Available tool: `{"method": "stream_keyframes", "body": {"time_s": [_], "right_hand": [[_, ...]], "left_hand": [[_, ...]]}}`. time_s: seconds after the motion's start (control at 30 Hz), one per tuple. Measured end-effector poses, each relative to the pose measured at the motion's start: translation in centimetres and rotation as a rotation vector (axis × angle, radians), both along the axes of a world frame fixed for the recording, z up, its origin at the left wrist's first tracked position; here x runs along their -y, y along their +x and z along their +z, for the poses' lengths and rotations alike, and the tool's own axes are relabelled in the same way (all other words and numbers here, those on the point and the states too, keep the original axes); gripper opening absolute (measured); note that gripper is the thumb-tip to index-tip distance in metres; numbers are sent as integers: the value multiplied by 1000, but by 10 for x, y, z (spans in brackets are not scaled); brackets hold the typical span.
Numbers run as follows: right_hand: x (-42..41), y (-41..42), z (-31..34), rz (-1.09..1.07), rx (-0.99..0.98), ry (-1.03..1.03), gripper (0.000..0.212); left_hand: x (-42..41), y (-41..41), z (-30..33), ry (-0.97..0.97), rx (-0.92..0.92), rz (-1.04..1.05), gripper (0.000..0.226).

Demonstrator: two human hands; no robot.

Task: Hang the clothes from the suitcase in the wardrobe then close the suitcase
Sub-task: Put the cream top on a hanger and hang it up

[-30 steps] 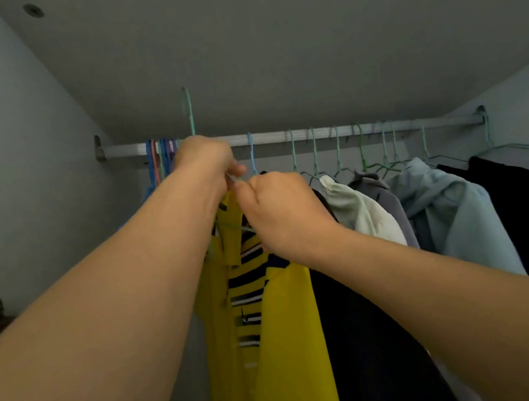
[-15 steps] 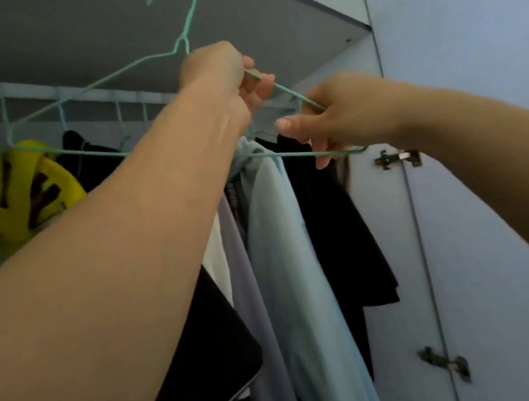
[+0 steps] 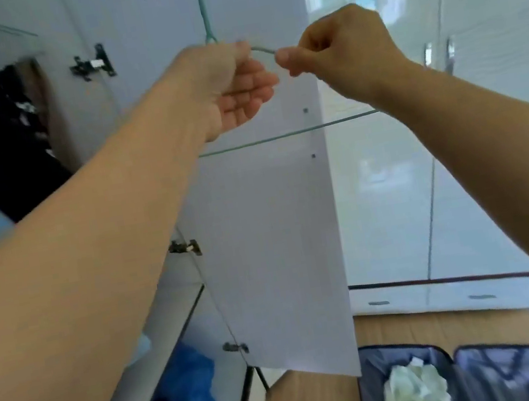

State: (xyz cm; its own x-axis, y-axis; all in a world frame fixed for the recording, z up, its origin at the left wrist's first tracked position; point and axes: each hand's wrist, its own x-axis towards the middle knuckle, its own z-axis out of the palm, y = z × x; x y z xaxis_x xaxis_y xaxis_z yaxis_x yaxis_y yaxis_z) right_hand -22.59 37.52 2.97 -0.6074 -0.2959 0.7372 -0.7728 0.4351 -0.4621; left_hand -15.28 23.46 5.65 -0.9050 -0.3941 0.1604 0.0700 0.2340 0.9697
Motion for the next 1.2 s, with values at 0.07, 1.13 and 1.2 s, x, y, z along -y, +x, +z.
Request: {"method": "stream_keyframes", "body": {"time_s": [0.07, 1.13, 1.2], "right_hand": [[-52, -21, -28, -82, 64, 48, 45], [-205, -186, -596, -679, 568, 605, 74], [-208, -194, -665, -665, 644, 568, 77]], "left_hand": [[-34, -22, -31, -115, 57, -14, 26], [-143, -205, -641, 50, 881, -508, 26], [-151, -207, -702, 194, 932, -559, 23]]}}
